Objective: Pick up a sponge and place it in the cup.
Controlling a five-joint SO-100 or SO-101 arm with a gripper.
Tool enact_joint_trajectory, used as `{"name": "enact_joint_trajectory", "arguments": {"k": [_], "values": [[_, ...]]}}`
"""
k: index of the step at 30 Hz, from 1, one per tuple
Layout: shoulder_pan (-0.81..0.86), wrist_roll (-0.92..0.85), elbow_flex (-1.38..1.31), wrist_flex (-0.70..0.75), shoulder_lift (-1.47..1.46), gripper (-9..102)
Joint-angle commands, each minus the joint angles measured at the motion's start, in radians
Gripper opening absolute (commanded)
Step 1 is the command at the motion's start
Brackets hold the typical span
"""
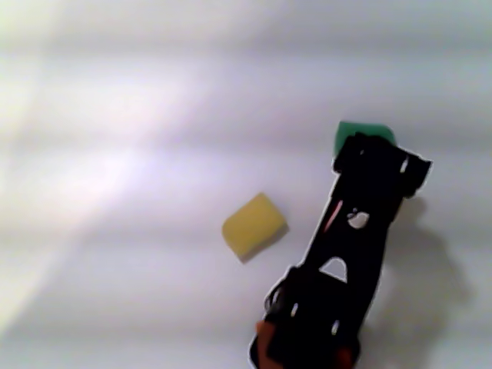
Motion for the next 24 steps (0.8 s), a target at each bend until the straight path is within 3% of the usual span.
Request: {"name": "enact_joint_trajectory", "arguments": {"k": [1,11,15,18,24], "values": [[0.006,-0.005,-0.003,-0.005,0.04,22],[-0.038,0.064,0.0,0.011,0.084,29],[-0.092,0.166,-0.005,0.028,0.143,19],[-0.181,0.336,-0.008,0.034,0.207,0],[-0.437,0.9,0.052,-0.094,0.304,0]]}}
